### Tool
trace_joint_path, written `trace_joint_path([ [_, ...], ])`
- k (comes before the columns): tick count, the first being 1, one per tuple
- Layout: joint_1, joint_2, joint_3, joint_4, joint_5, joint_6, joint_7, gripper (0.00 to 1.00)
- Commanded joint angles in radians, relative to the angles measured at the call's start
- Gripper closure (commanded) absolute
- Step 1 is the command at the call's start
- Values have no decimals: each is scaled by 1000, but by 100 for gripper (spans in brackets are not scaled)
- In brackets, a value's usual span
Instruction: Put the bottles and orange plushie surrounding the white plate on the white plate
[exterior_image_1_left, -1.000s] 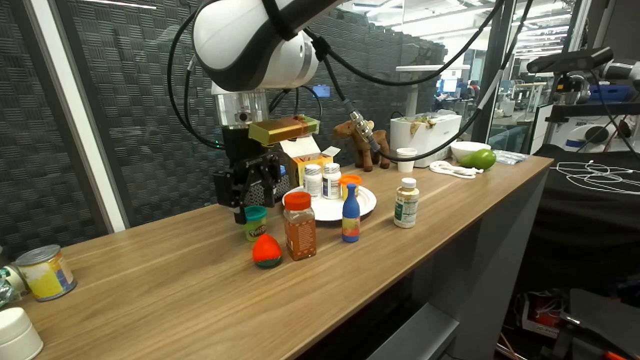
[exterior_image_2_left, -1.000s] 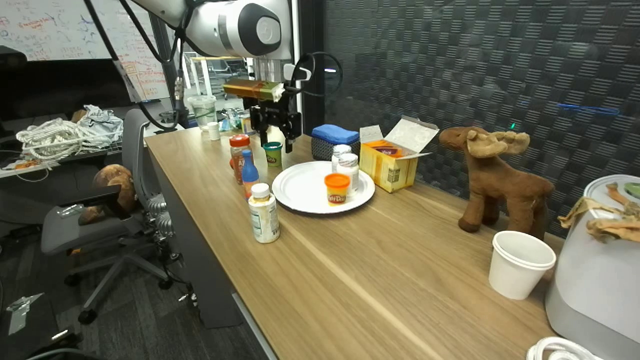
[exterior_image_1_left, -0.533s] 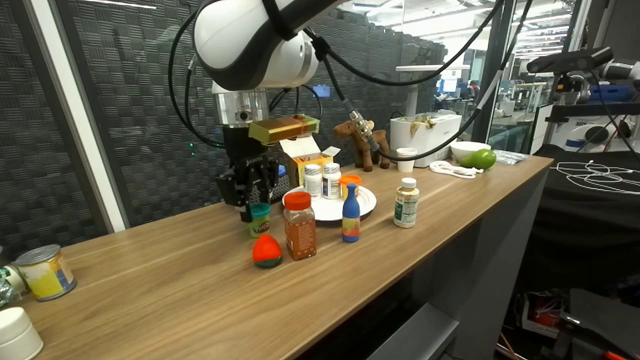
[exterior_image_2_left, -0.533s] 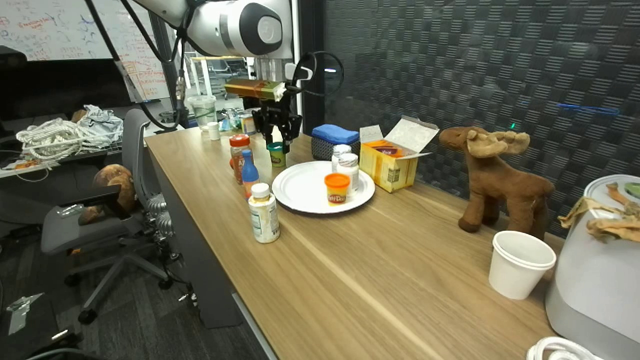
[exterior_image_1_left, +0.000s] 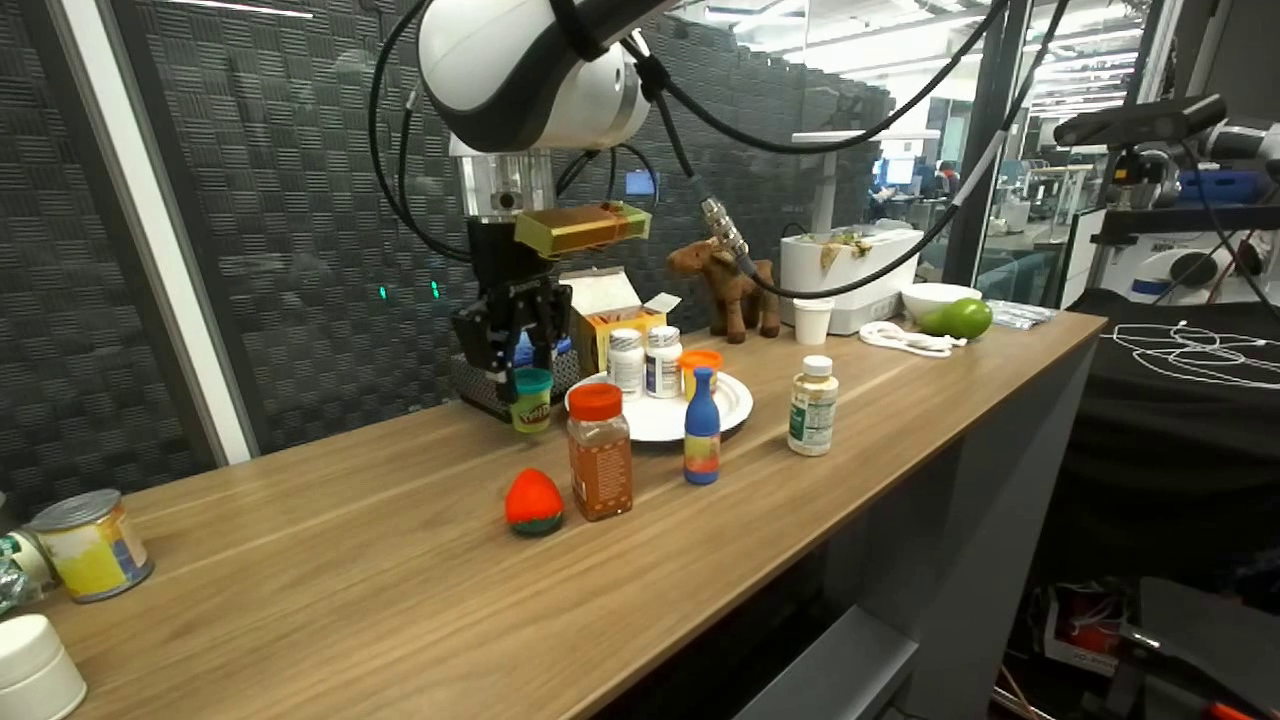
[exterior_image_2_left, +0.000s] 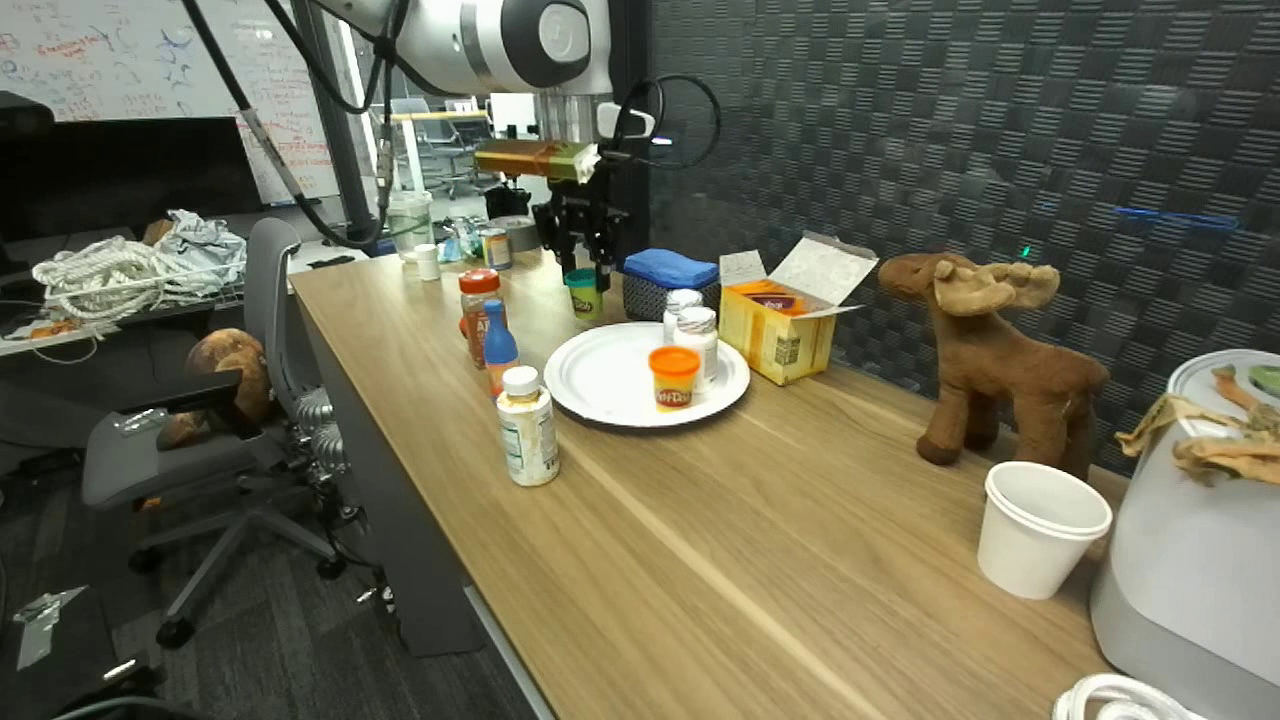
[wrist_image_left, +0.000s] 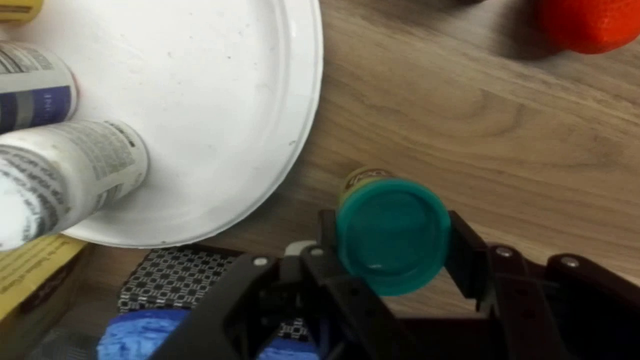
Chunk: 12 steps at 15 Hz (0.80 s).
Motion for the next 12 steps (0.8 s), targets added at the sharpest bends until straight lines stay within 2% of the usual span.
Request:
trace_joint_path([
  [1,-21,-25,-14,-1,-4,-3,17,72],
  [7,-60,-52,-23,-4,5,33,36,72],
  [12,-73,-61,-29,-24,2,19,30,72],
])
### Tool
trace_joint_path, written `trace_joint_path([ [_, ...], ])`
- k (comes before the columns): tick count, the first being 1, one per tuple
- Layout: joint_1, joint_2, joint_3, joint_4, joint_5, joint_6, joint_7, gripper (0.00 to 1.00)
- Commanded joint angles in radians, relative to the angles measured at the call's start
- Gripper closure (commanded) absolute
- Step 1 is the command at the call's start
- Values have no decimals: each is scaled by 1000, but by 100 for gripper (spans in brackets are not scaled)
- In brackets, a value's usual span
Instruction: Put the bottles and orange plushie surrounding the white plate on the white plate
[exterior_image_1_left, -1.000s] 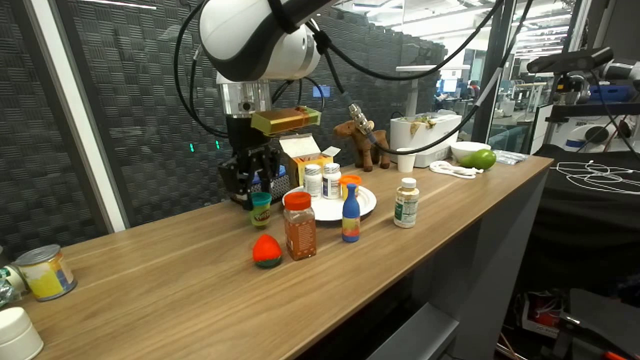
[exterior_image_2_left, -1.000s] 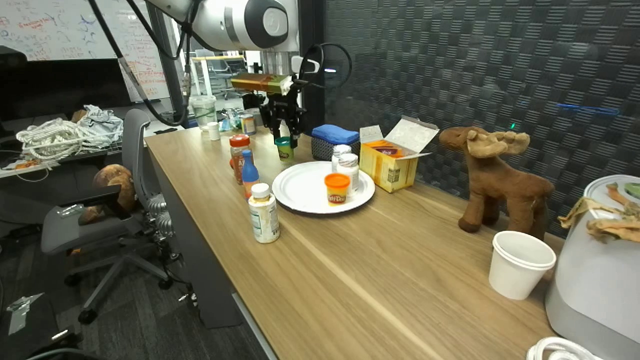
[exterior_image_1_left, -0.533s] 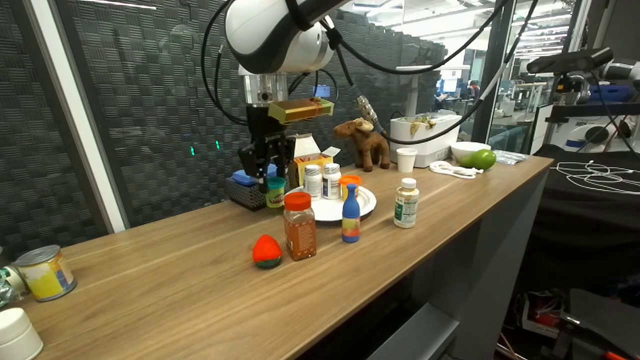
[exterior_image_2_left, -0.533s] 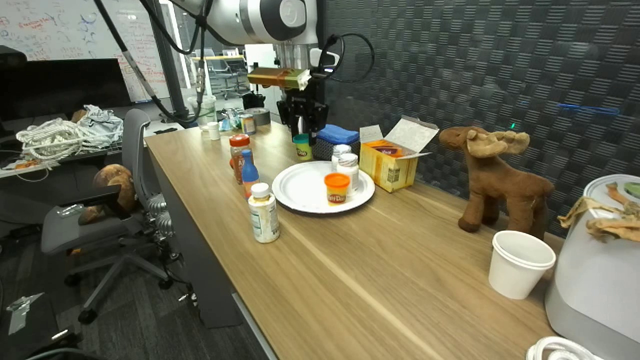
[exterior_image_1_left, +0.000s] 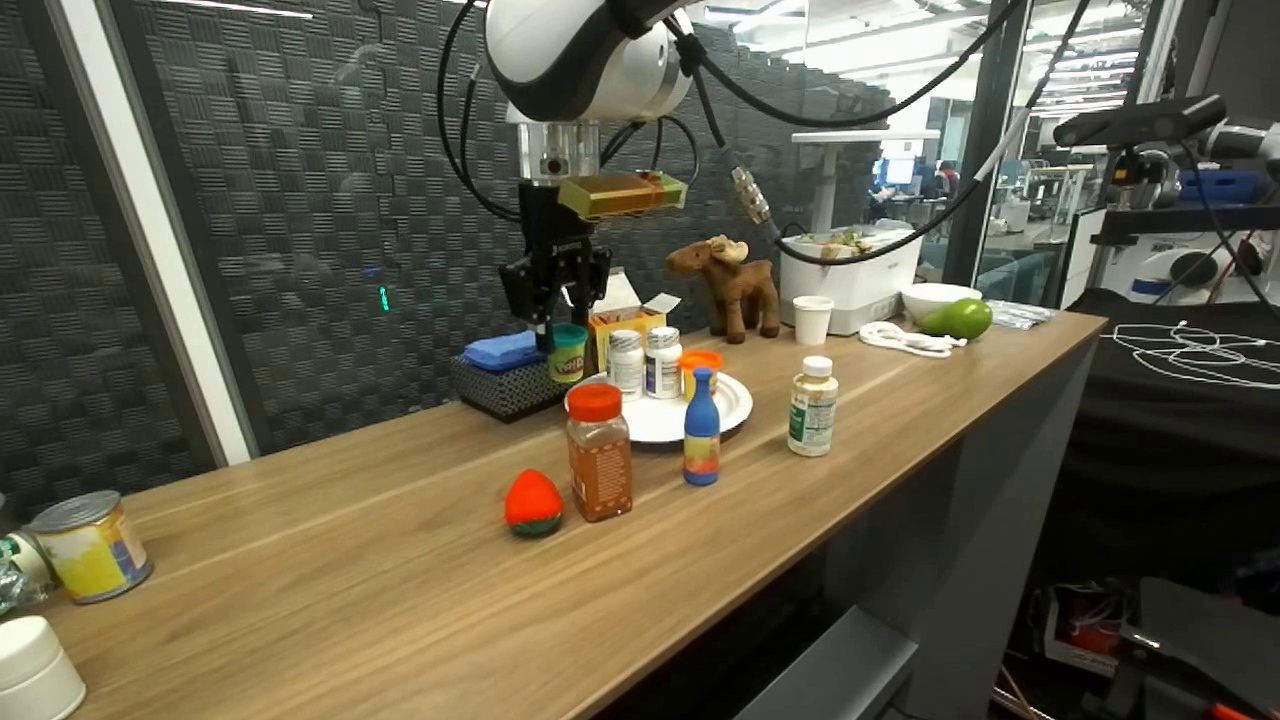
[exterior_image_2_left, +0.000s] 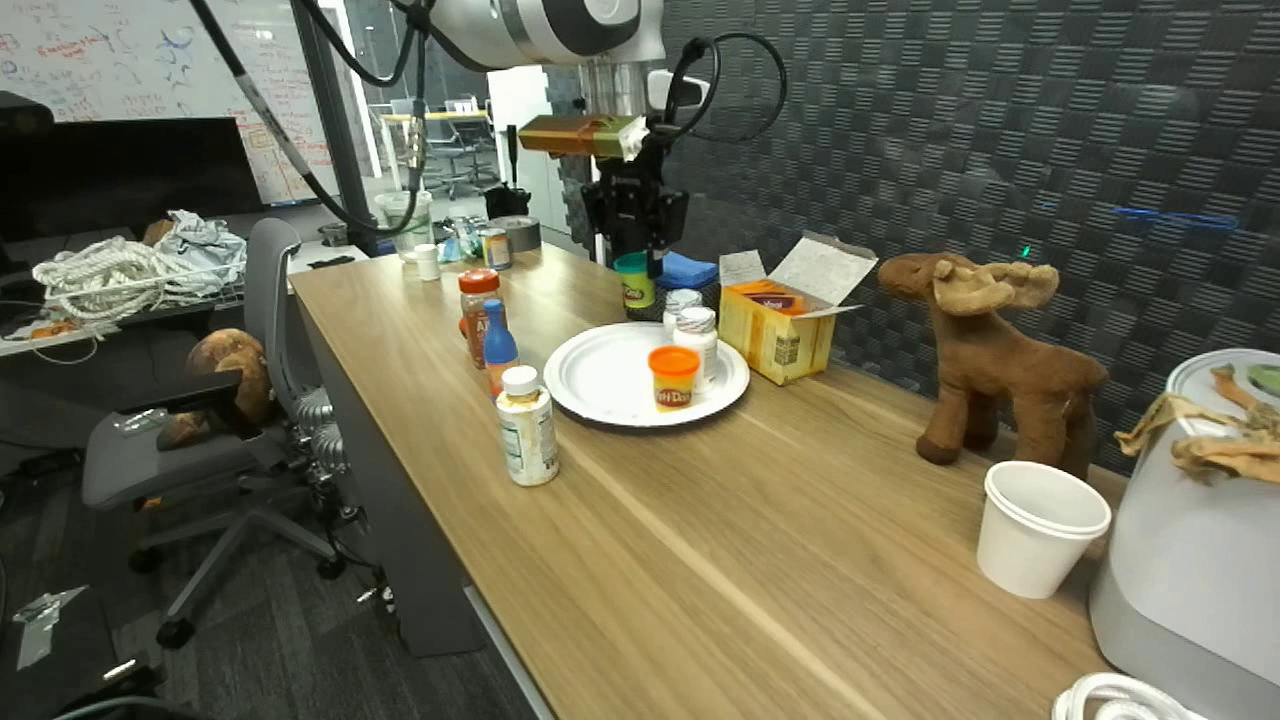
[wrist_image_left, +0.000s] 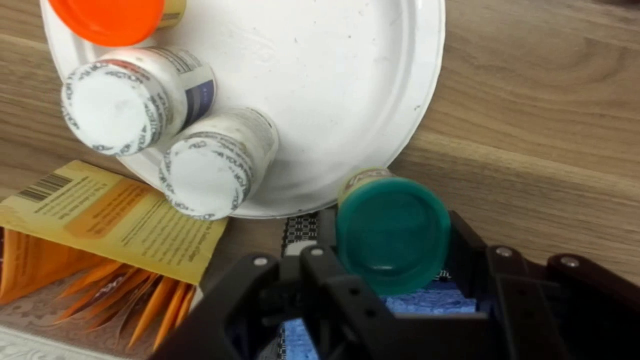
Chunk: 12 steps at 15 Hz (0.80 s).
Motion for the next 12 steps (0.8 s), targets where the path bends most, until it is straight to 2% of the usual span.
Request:
trace_joint_path([
  [1,-3,-23,-2,-27,3,-3,8,72],
  [7,0,-22,-5,-57,-32,-6,-36,72],
  [12,-14,-24,13,-88,-30,13,-144,72],
])
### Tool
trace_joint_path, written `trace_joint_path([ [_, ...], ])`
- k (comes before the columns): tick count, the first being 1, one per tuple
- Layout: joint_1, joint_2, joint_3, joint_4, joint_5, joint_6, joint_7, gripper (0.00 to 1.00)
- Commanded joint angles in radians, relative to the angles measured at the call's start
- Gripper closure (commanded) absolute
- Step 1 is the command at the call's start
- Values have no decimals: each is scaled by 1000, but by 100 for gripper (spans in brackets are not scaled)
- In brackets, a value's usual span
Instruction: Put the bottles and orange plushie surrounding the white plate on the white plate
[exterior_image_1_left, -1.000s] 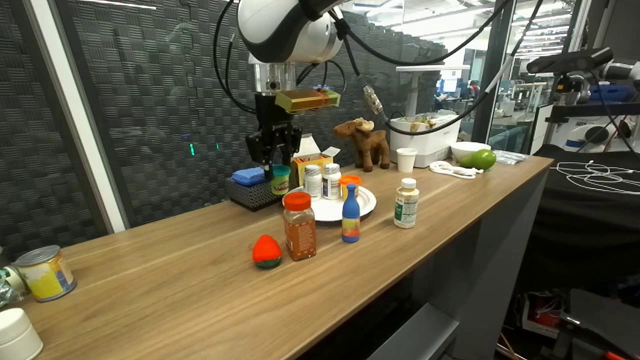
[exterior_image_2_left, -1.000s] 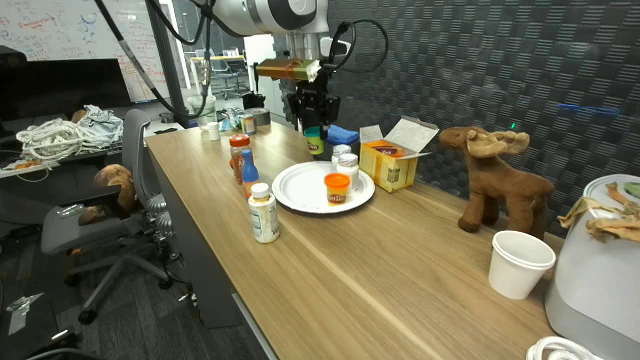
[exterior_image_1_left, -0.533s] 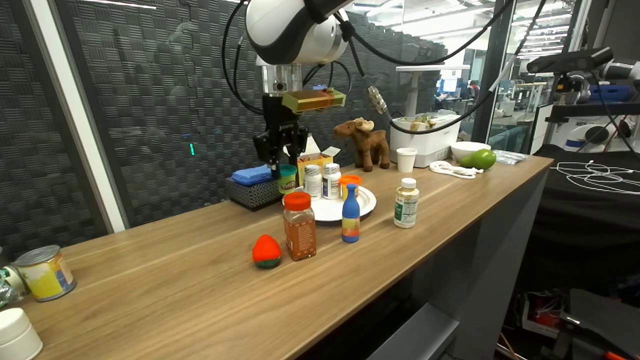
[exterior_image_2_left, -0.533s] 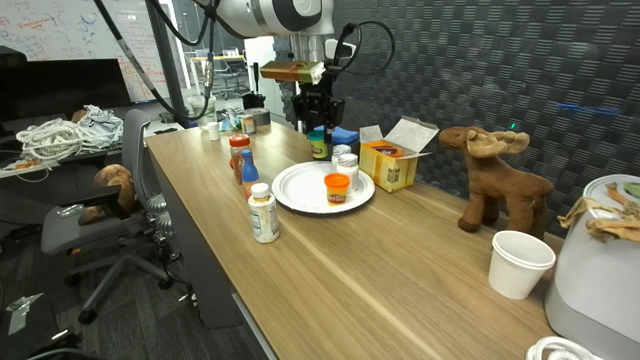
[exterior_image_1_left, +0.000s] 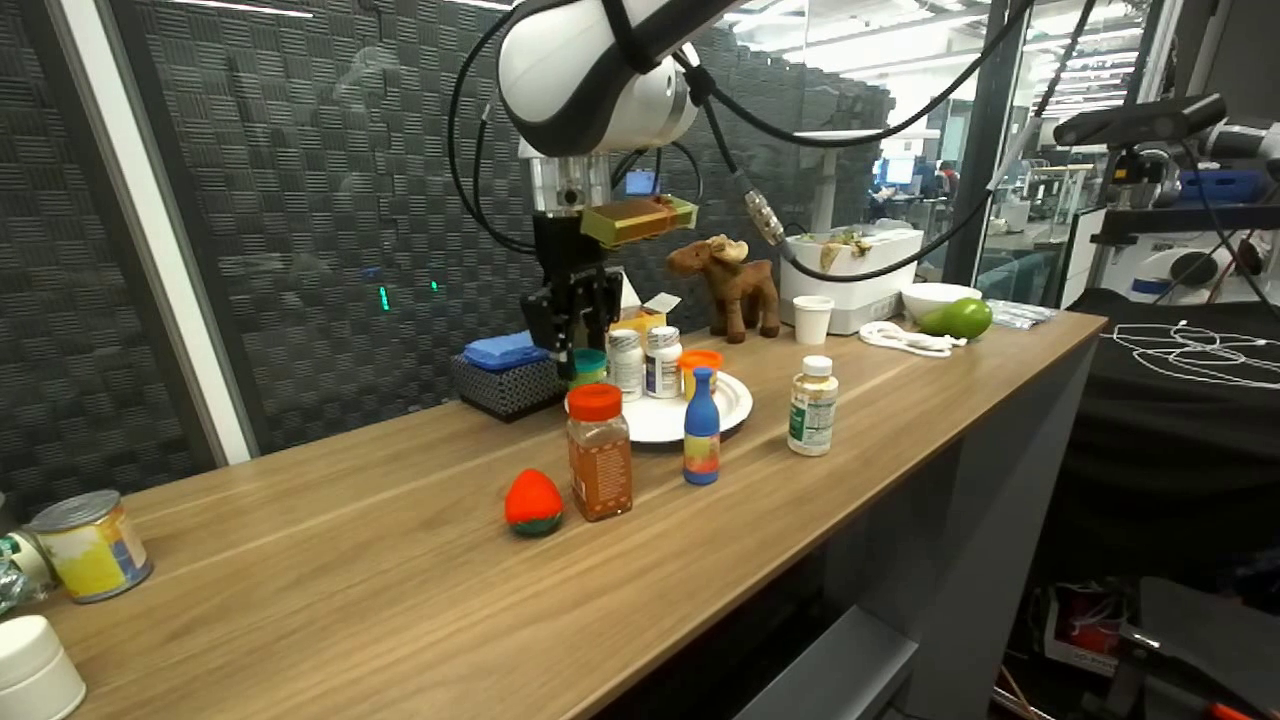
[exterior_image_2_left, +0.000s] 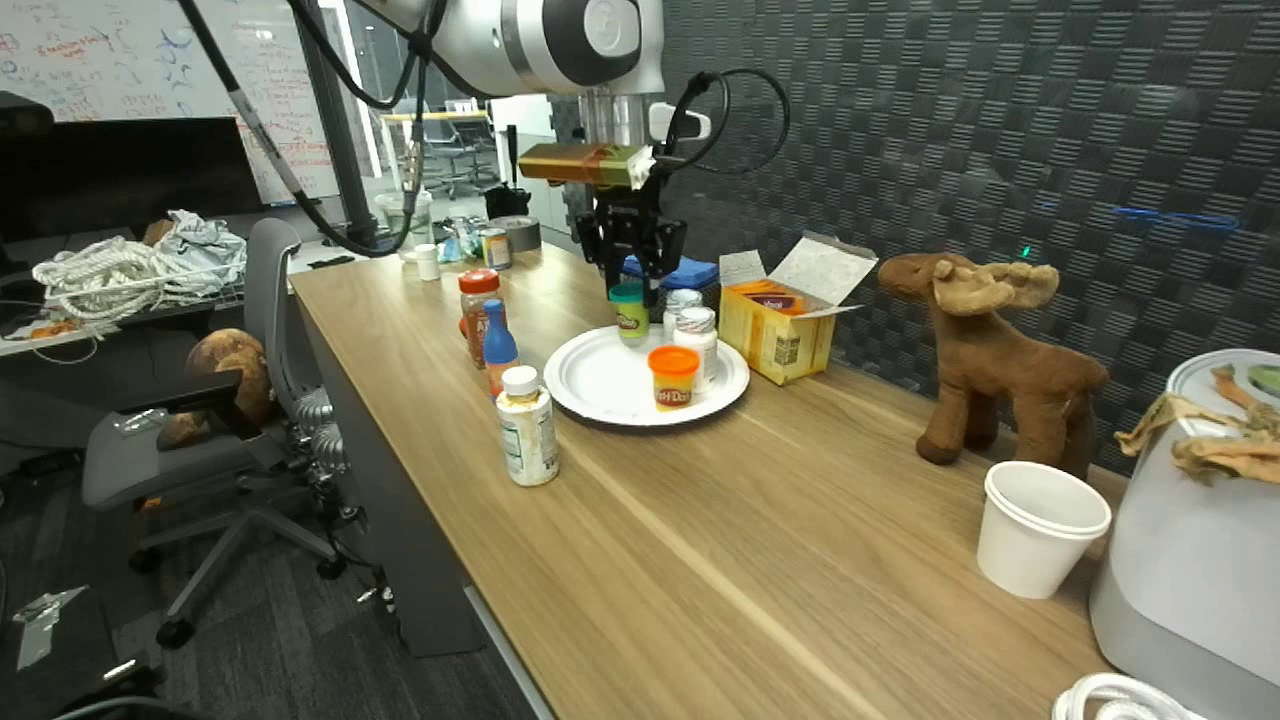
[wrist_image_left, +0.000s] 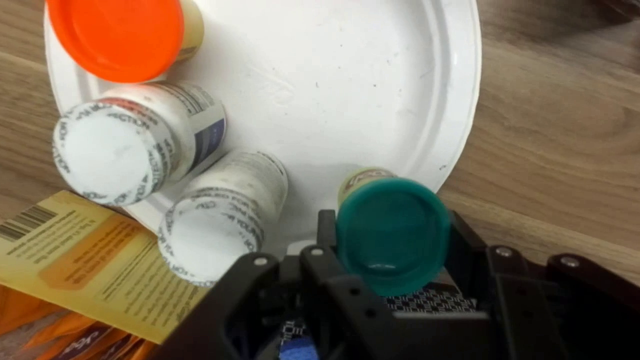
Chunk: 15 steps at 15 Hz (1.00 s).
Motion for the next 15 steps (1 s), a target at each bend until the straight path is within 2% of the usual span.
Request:
trace_joint_path([
  [1,-9,-24,13,-28,-20,20,-83,72],
  [10,-17,-24,6,-25,-65,34,-195,72],
  [15,-36,-21,14,-26,-53,35,-233,72],
])
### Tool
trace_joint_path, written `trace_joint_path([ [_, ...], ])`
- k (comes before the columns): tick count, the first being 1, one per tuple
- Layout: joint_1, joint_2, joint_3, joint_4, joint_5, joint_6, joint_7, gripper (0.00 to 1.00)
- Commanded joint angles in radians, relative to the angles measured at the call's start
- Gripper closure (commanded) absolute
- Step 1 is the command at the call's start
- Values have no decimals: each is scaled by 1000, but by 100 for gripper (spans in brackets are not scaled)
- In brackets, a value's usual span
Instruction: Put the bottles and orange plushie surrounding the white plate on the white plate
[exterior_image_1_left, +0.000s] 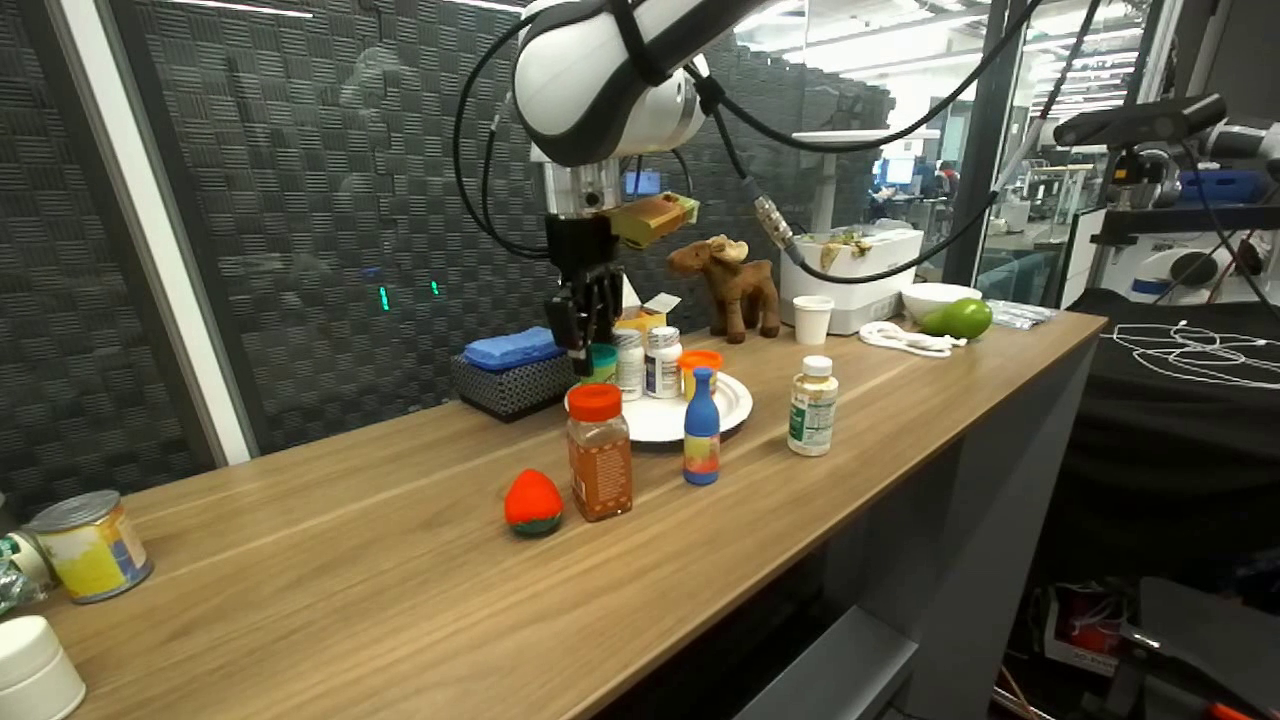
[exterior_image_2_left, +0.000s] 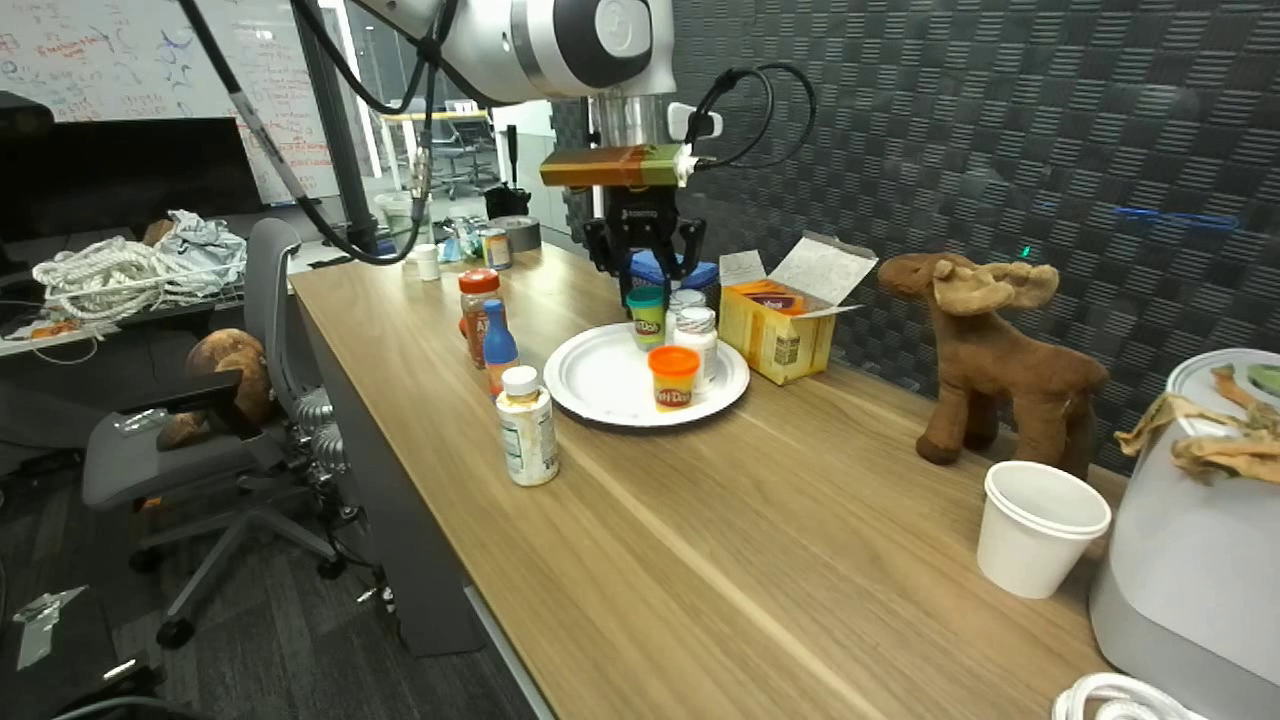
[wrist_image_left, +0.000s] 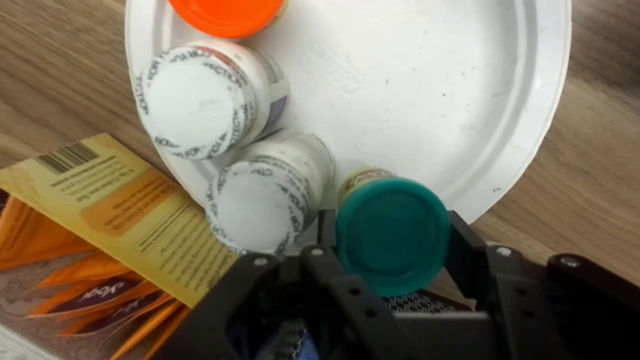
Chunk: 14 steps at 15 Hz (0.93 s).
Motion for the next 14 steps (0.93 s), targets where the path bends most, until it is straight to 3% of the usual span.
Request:
trace_joint_path([
  [1,-18,-20,15,-20,-9,14,-37,72],
  [2,-20,-20,16,-21,-8,13,-43,58],
  [3,-22,-20,19,-22,-5,12,-50,30],
  [7,-28,-21,24,-24,0,12,-67,1],
  [14,-32,-25,28,-19,3,15,-71,0],
])
